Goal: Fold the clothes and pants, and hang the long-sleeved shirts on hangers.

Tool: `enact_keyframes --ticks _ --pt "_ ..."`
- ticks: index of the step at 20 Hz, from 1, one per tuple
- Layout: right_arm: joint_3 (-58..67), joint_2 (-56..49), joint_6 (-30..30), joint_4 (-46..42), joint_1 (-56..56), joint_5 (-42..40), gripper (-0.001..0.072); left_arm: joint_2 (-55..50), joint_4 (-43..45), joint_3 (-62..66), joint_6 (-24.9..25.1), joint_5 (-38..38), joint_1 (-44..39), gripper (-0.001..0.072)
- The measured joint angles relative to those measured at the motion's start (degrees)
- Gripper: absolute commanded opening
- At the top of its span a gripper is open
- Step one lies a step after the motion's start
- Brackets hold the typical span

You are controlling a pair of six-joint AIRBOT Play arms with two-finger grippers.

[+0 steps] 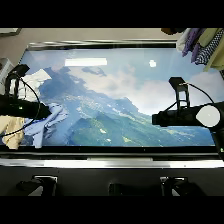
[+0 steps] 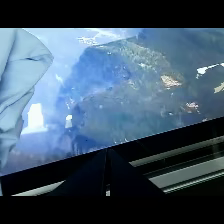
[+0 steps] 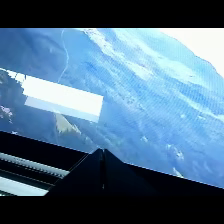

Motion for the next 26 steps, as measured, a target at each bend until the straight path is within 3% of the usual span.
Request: enact_keyframes --ticks 24,25,26 --pt "0.0 0.0 0.0 0.0 0.0 -0.07 0.0037 -0.17 0.02 -0.02 0.0 0.76 0.0 0.0023" --pt "0.0 0.0 -0.02 0.02 0.0 -0.07 0.0037 -0.22 0.02 -0.02 0.0 0.76 0.0 0.0059" --pt "0.0 0.0 0.0 0.09 0.0 -0.07 0.0037 -0.24 0.02 0.0 -0.02 0.76 0.0 0.0213"
